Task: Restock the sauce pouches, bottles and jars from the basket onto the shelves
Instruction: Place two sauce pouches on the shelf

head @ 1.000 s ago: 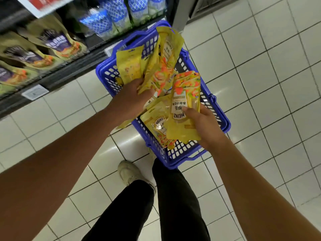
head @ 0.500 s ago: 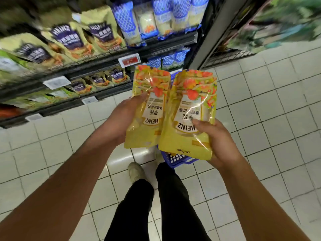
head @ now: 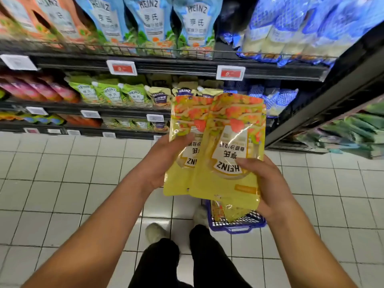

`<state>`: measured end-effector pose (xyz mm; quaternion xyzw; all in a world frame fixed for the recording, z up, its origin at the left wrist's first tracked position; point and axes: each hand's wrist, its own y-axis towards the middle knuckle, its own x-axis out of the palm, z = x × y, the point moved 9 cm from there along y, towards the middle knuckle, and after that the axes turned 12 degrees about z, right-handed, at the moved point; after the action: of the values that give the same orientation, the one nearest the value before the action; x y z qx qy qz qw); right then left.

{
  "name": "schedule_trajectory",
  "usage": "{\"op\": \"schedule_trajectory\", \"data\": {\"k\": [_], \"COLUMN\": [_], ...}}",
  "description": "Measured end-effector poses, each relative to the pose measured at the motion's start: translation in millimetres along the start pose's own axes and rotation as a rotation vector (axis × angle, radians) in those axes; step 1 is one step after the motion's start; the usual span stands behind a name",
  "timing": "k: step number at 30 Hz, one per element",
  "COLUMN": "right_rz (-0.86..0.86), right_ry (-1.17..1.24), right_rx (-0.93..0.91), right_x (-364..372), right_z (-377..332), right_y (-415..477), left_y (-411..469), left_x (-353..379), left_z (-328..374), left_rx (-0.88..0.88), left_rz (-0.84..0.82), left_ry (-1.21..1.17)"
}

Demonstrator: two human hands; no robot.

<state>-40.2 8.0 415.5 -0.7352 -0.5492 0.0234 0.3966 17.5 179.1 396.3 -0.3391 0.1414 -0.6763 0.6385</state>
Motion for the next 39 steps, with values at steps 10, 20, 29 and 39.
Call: {"op": "schedule_trajectory", "data": {"k": [10, 20, 29, 39], "right_rz": [-0.155, -0.413, -0.547, -0.565], "right_ry": [-0.273, -0.368, -0.434, -0.478], "right_rx": [-0.017, -0.012, 0.020, -0.062], "right_x": [147.6, 295.2, 377.8, 453.0], "right_z": [41.9, 105.0, 133.8, 99.4], "right_y": [-42.5, -80.4, -96.9, -58.5], "left_y": [-97.2, -186.6, -223.1, -190.8], "left_x": [-136.0, -265.2, -336.4, -379.0], "left_z": [59.2, 108.1, 137.1, 214.7], "left_rx": [0.206, 0.434, 0.538, 0.596], "left_rz": [0.143, 0.309, 0.432, 0.467], "left_ry": [-0.122, -0.088, -0.097, -0.207]}}
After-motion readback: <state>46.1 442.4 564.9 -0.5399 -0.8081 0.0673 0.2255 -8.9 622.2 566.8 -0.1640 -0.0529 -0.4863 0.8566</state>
